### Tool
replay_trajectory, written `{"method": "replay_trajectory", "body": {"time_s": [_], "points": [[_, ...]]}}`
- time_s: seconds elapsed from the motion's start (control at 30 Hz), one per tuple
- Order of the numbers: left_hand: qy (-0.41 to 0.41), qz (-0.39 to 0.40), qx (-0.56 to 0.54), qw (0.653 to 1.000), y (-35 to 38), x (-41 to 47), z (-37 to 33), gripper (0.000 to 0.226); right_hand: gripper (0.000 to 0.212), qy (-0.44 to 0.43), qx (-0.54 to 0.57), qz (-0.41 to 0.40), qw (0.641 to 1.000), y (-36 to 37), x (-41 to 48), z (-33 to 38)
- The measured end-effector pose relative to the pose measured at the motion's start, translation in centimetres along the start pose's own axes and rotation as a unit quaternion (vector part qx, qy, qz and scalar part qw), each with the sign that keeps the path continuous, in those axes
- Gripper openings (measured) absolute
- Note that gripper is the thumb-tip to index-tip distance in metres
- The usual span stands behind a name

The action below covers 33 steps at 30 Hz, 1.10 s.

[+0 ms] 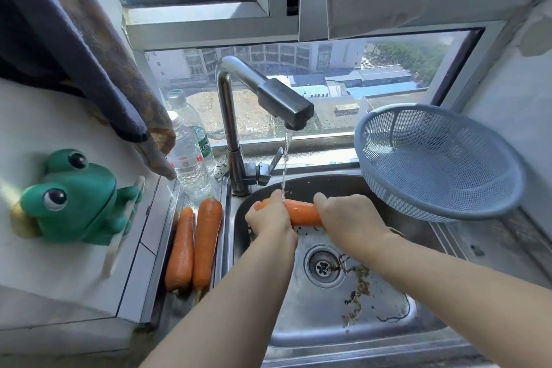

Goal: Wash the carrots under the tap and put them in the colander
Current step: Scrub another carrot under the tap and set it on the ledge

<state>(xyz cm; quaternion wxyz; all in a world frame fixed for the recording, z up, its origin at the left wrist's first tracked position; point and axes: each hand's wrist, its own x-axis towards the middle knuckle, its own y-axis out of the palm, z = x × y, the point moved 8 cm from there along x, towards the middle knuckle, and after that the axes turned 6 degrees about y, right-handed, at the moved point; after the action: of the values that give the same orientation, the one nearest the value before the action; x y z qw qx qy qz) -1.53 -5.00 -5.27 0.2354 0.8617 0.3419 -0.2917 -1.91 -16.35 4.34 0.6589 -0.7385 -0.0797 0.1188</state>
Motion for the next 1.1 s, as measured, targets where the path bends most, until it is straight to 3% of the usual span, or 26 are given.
{"method": "replay_trajectory", "body": {"time_s": [0.07,0.13,0.2,0.27,0.37,0.47,0.53,0.7,0.83,0.93,1.1], "points": [[0.037,-0.017,-0.018,0.999,-0.3,-0.1,-0.7,0.037,0.023,-0.027,-0.001,-0.017,0.999,0.2,-0.5,0.8],[0.037,0.008,-0.063,0.997,-0.3,-0.2,-1.5,0.011,0.017,-0.014,0.077,-0.013,0.997,0.4,-0.4,0.9],[0.011,0.06,-0.107,0.992,0.3,-0.2,-2.0,0.014,0.018,0.019,0.218,0.069,0.973,1.6,0.2,0.5],[-0.015,0.127,-0.125,0.984,1.3,-0.6,-2.4,0.022,0.017,0.045,0.397,0.228,0.888,3.7,0.2,0.9],[-0.058,0.212,-0.14,0.965,2.8,-1.9,-2.3,0.025,0.016,0.085,0.581,0.397,0.705,5.1,-1.1,1.6],[-0.087,0.248,-0.125,0.957,3.2,-3.0,-1.7,0.042,0.014,0.104,0.631,0.427,0.64,5.4,-1.2,1.8],[-0.081,0.249,-0.085,0.961,3.1,-3.1,-1.2,0.055,0.016,0.127,0.628,0.409,0.65,5.9,-1.0,1.6],[0.01,0.218,-0.037,0.975,1.7,-2.0,-2.1,0.049,0.015,0.122,0.499,0.232,0.826,5.6,0.9,0.8],[0.083,0.216,-0.009,0.973,0.6,-1.8,-4.4,0.036,0.011,0.076,0.355,0.072,0.929,3.7,2.8,1.3],[0.084,0.222,-0.02,0.971,-0.1,-1.9,-6.2,0.029,0.016,0.046,0.349,0.031,0.936,2.9,3.3,2.3],[0.112,0.248,-0.042,0.961,-0.7,-2.4,-8.8,0.017,0.021,0.004,0.482,0.074,0.873,1.8,4.7,4.6]]}}
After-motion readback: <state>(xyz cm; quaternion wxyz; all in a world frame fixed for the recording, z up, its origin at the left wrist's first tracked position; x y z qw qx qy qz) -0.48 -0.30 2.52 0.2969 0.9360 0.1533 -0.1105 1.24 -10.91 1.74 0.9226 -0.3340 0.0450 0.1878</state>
